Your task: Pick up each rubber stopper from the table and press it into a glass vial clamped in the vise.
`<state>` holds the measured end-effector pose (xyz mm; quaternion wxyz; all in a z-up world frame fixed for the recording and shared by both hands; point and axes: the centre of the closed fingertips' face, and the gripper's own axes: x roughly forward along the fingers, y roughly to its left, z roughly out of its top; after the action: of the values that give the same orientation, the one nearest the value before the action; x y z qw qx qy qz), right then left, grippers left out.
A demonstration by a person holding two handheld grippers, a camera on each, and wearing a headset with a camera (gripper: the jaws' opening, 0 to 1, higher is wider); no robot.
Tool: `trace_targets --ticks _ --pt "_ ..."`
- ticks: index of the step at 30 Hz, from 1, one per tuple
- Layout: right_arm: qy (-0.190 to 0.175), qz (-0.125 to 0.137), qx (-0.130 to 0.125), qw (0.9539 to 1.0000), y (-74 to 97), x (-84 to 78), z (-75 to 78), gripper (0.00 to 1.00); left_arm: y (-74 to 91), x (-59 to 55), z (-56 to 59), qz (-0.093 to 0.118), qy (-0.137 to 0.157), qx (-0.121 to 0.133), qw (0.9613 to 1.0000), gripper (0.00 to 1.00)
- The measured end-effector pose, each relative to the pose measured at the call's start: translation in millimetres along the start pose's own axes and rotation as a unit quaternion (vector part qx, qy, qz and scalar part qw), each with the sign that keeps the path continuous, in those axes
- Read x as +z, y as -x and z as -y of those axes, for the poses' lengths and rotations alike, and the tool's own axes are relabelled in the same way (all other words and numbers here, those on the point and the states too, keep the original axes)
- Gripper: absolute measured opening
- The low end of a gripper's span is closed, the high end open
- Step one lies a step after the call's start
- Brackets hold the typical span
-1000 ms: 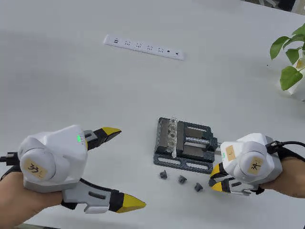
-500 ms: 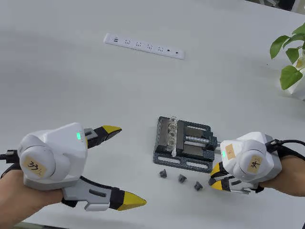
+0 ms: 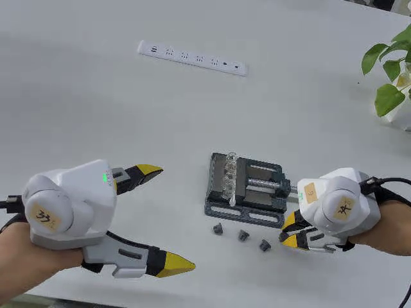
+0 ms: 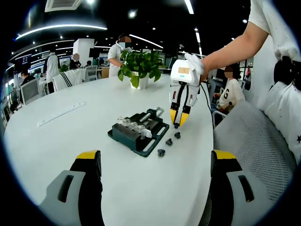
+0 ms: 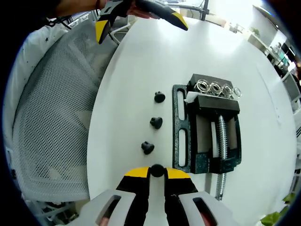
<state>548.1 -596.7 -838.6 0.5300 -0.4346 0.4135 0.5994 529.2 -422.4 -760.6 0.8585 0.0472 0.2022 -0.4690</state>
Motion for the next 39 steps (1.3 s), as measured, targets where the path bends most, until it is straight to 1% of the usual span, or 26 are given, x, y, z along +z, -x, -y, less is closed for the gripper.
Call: trace_targets --ticks 4,8,11,12,14,19,24,27,32,36,38,39 --pt "-0.012 0.012 0.000 0.9999 12.8 8.8 2.2 0.06 -0.5 0.5 0.3 -0.001 -0.002 -0.003 1.0000 0.96" --pt "-0.018 0.028 -0.006 0.9994 27.1 19.0 10.8 0.06 -0.5 1.6 0.7 0.000 -0.004 -0.005 1.0000 0.96" --pt "-0.024 0.049 -0.012 0.9984 41.5 35.1 19.0 0.06 -0.7 1.7 0.2 0.001 -0.005 -0.006 1.0000 0.96" --pt "-0.026 0.059 -0.015 0.9978 47.2 42.8 22.7 0.06 -0.9 2.0 0.3 0.001 -0.007 -0.007 1.0000 0.96" --pt "-0.024 0.069 -0.019 0.9971 51.9 51.1 32.1 0.06 -1.2 2.3 0.3 0.003 -0.006 -0.008 0.9999 0.96" --pt "-0.012 0.087 -0.023 0.9958 62.4 77.5 45.7 0.06 -1.8 2.9 1.8 0.005 -0.006 -0.009 0.9999 0.96" --pt "0.007 0.089 -0.027 0.9957 65.1 95.2 60.6 0.06 -1.4 3.8 0.6 0.009 -0.004 -0.008 0.9999 0.95" --pt "0.015 0.085 -0.028 0.9959 64.3 102.1 69.9 0.06 -0.5 3.9 -1.8 0.012 -0.003 -0.007 0.9999 0.95" --pt "0.019 0.077 -0.031 0.9964 61.0 111.1 85.3 0.06 -0.1 6.0 -3.6 0.016 -0.001 -0.004 0.9999 0.95" --pt "0.018 0.071 -0.032 0.9968 55.9 114.2 98.7 0.06 -1.2 5.0 -4.9 0.018 0.001 -0.005 0.9998 0.95" --pt "0.018 0.068 -0.032 0.9971 54.8 117.7 101.0 0.06 -1.8 5.2 -5.1 0.019 0.002 -0.005 0.9998 0.95" --pt "0.018 0.067 -0.030 0.9971 52.1 118.5 104.6 0.06 -2.3 5.4 -5.1 0.019 0.002 -0.006 0.9998 0.95"
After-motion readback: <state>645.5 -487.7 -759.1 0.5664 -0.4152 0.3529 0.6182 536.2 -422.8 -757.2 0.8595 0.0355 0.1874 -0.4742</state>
